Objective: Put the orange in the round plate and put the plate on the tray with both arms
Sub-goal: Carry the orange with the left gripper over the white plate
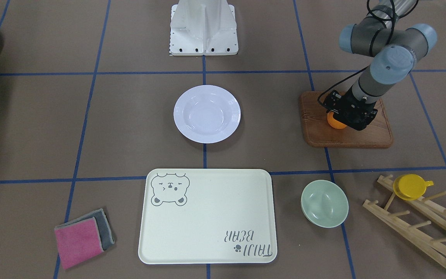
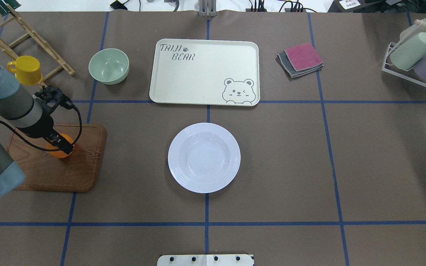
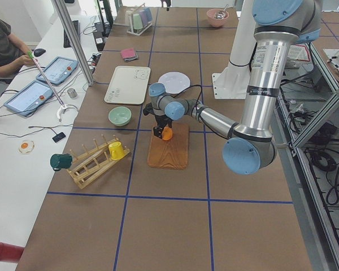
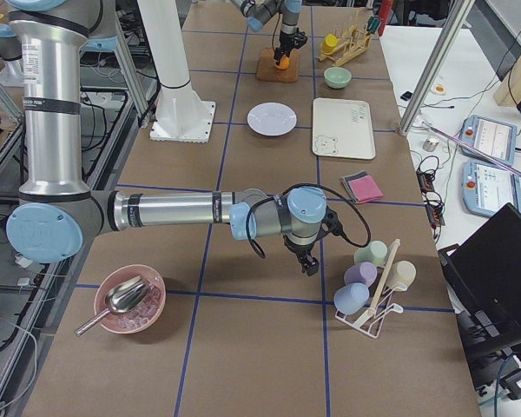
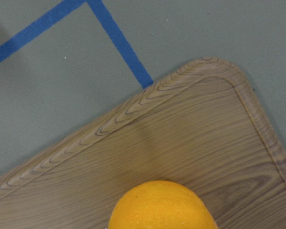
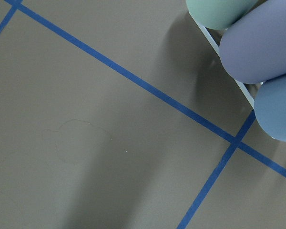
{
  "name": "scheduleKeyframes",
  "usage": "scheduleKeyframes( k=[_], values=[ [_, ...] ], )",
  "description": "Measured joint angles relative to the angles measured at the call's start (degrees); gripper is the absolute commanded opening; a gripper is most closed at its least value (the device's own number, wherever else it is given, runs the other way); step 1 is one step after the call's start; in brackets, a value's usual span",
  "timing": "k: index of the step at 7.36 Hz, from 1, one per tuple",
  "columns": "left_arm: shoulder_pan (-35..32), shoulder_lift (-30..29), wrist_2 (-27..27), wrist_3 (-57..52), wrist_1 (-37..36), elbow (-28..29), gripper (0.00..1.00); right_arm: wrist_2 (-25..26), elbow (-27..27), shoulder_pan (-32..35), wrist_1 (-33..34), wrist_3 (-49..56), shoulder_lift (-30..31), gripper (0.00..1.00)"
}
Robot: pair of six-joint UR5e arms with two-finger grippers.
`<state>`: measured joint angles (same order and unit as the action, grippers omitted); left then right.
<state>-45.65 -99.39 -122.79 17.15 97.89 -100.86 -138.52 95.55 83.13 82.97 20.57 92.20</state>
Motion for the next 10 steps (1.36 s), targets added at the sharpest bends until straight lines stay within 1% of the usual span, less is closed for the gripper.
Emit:
scheduleKeyframes(
  k=[1, 2, 3, 4, 5, 6, 8, 9, 10],
  values=[
    [0.45, -0.21, 0.03, 0.01, -0.06, 0.16, 0.71, 0.00, 0.00, -0.32, 0.00, 0.00, 0.00, 1.00],
    [0.80, -0.26, 0.07, 0.03, -0.13, 0.25, 0.09, 0.00, 0.02, -0.54, 0.00, 0.00, 0.00, 1.00],
    [1.00, -0.23, 0.32, 0.13, -0.23, 0.26, 0.00, 0.00, 0.06, -0.80, 0.00, 0.00, 0.00, 1.00],
    [1.11, -0.37, 0.64, 0.34, -0.45, 0.12, 0.00, 0.00, 0.12, -1.18, -0.02, 0.00, 0.00, 1.00],
    [1.15, -1.61, -0.19, 1.57, -1.34, -0.33, 0.00, -0.01, 0.36, -1.45, -0.06, -0.02, -0.01, 1.00],
    [1.40, -5.22, -2.20, 6.18, -3.51, -0.87, 0.00, -0.08, 0.68, -1.58, -0.08, -0.05, -0.05, 1.00],
    [6.33, -15.92, -4.21, 25.58, -6.98, -1.02, 0.00, -0.23, 1.09, -1.64, -0.16, -0.08, -0.08, 1.00],
    [8.93, -20.76, -3.77, 33.81, -7.53, -0.82, 0.00, -0.30, 1.21, -1.65, -0.31, -0.07, -0.11, 1.00],
    [11.04, -25.11, -1.99, 39.34, -7.78, -0.03, 0.00, -0.33, 1.26, -1.65, -0.39, -0.03, -0.17, 1.00]
  ],
)
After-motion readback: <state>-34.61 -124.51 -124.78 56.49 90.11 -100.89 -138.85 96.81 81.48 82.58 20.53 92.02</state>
